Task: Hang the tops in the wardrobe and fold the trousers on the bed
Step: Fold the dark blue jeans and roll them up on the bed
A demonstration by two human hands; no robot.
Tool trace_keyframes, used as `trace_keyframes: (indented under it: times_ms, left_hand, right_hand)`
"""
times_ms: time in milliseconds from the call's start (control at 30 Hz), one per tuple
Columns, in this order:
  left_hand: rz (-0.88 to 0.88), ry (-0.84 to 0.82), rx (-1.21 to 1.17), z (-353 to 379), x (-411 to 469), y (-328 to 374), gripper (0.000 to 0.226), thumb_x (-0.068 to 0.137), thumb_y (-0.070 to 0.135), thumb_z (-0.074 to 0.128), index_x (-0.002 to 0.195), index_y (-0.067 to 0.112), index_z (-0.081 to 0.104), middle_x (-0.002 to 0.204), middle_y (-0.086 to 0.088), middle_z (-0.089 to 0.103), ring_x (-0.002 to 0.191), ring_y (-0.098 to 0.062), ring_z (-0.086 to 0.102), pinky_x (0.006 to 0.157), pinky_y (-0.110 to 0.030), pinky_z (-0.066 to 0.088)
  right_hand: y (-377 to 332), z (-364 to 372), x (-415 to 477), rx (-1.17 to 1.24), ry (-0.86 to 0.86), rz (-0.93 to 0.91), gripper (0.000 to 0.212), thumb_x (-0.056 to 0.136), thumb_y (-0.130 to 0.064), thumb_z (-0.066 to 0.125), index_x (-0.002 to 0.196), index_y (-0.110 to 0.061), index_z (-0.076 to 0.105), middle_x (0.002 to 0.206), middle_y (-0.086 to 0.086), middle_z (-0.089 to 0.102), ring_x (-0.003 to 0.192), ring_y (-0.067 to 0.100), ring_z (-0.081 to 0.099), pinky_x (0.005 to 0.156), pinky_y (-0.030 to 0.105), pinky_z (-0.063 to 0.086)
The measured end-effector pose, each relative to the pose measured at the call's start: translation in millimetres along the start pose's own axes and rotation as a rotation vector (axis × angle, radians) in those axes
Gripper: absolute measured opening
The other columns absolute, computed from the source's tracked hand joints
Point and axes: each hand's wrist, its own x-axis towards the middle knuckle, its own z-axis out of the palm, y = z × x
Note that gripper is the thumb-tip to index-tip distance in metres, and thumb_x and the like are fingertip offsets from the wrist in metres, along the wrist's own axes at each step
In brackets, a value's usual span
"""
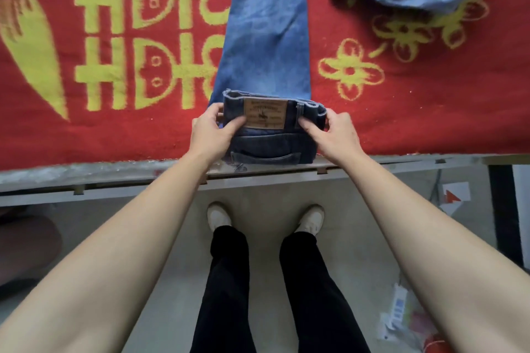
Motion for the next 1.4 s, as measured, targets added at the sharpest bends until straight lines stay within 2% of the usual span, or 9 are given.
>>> trace_keyframes:
  times_ms: [133,267,567,767,933,1100,1200,1267,1400]
  left_hand:
    - [-0.028,-0.054,-0.039,19,57,-1,0.026,0.097,0.037,0.055,0.116,0.019,0.052,0.111,0.001,0.066,0.107,-0.019,0.062,0.099,-0.044,0.047]
    - [-0.018,0.185,0.238,40,116,-3,0.039,0.101,0.045,0.039,0.118,0.012,0.048,0.117,-0.018,0.063,0.110,-0.040,0.057,0.082,-0.040,0.040]
    - [0.076,0.458,0.692,80,189,-30,0.058,0.102,0.047,0.032,0.139,0.003,0.034,0.103,-0.023,0.068,0.089,-0.047,0.064,0.063,-0.041,0.030]
    - [0.088,0.433,0.665,76,195,-29,0.055,0.101,0.046,0.034,0.140,0.007,0.036,0.107,-0.023,0.067,0.088,-0.049,0.064,0.063,-0.041,0.029]
    - [0.015,0.343,0.464,60,176,-17,0.066,0.098,0.052,0.042,0.147,0.011,0.026,0.124,-0.023,0.059,0.107,-0.045,0.059,0.083,-0.046,0.043]
    - [0.589,0.507,0.455,34,116,-21,0.048,0.093,0.032,0.056,0.137,0.012,0.049,0.137,-0.019,0.044,0.124,-0.033,0.044,0.108,-0.037,0.030]
    - [0.694,0.039,0.697,29,90,-40,0.055,0.094,0.043,0.046,0.142,0.016,0.048,0.147,-0.020,0.040,0.137,-0.039,0.034,0.111,-0.054,0.028]
    - [0.537,-0.319,0.912,29,90,-56,0.087,0.087,0.064,0.044,0.157,0.022,0.015,0.164,-0.012,0.007,0.151,-0.033,0.000,0.117,-0.060,0.012]
    - [0.504,-0.418,1.054,31,101,-63,0.135,0.060,0.054,0.077,0.155,0.024,-0.013,0.163,-0.009,-0.015,0.149,-0.032,-0.019,0.119,-0.059,0.006]
  right_hand:
    - [-7,19,51,0.074,0.001,0.042,0.048,0.094,-0.059,0.049,0.114,-0.015,0.054,0.118,0.009,0.057,0.115,0.033,0.054,0.092,0.039,0.042]
    - [-27,45,109,0.125,0.120,0.037,0.046,0.100,-0.054,0.041,0.118,-0.012,0.043,0.117,0.017,0.062,0.111,0.039,0.058,0.078,0.037,0.036]
    - [-34,100,187,-0.273,0.336,-0.037,0.050,0.102,-0.052,0.032,0.139,-0.018,0.034,0.115,0.015,0.061,0.092,0.043,0.065,0.071,0.044,0.042]
    - [-38,90,189,-0.323,0.270,-0.039,0.051,0.102,-0.053,0.032,0.141,-0.021,0.034,0.113,0.016,0.062,0.097,0.044,0.064,0.076,0.046,0.045]
    - [-50,70,158,-0.488,0.252,-0.103,0.063,0.100,-0.044,0.043,0.153,-0.018,0.024,0.145,0.019,0.038,0.122,0.039,0.049,0.093,0.048,0.042]
    - [-33,68,76,-0.451,0.328,-0.622,0.060,0.094,-0.040,0.050,0.146,-0.009,0.045,0.156,0.022,0.031,0.142,0.041,0.031,0.113,0.051,0.029]
    - [-10,74,51,-0.675,-0.037,-0.552,0.090,0.081,-0.047,0.054,0.155,-0.007,0.024,0.162,0.024,0.010,0.149,0.045,0.009,0.118,0.056,0.017]
    - [1,81,55,-0.821,-0.172,-0.441,0.108,0.075,-0.045,0.062,0.158,-0.008,0.004,0.162,0.025,-0.007,0.150,0.044,-0.004,0.120,0.056,0.010]
    - [-3,93,64,-0.816,-0.131,-0.363,0.112,0.074,-0.028,0.073,0.158,-0.010,0.001,0.162,0.026,-0.002,0.150,0.043,0.002,0.120,0.053,0.013]
